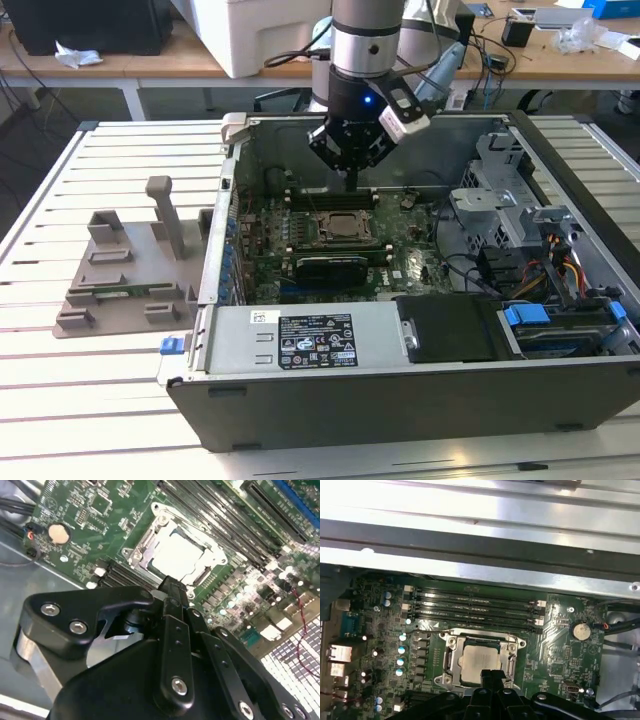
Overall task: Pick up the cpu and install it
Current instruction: 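Install the first cpu locking lever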
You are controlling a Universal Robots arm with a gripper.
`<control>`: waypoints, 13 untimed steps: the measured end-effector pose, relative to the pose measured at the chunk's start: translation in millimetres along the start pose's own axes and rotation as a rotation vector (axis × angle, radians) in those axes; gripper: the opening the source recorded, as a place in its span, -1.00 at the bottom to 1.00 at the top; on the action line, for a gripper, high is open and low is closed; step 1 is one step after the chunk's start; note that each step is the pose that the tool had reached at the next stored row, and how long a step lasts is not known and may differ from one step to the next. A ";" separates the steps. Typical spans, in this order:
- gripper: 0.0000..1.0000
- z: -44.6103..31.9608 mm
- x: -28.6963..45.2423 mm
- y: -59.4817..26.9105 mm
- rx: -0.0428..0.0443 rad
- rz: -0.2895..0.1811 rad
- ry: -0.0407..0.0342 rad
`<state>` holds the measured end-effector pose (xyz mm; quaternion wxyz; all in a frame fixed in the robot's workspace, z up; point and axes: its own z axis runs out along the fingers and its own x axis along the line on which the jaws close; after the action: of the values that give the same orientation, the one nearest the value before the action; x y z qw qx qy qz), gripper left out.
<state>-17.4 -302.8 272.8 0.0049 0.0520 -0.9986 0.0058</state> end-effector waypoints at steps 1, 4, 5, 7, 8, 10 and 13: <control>-0.79 0.0 8.8 0.9 0.0003 0.000 0.0000; -0.79 0.3 23.9 2.5 0.0001 0.000 -0.0002; -0.79 0.3 27.5 2.9 0.0001 0.000 -0.0001; -0.79 0.4 31.3 3.3 0.0000 0.000 -0.0002; -0.79 0.4 32.4 3.4 0.0002 0.000 -0.0003; -0.79 0.4 35.0 3.7 0.0001 0.000 -0.0004; -0.79 0.4 39.1 4.1 0.0002 0.000 -0.0005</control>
<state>-56.7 -302.8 272.8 0.0047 0.0520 -0.9986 0.0059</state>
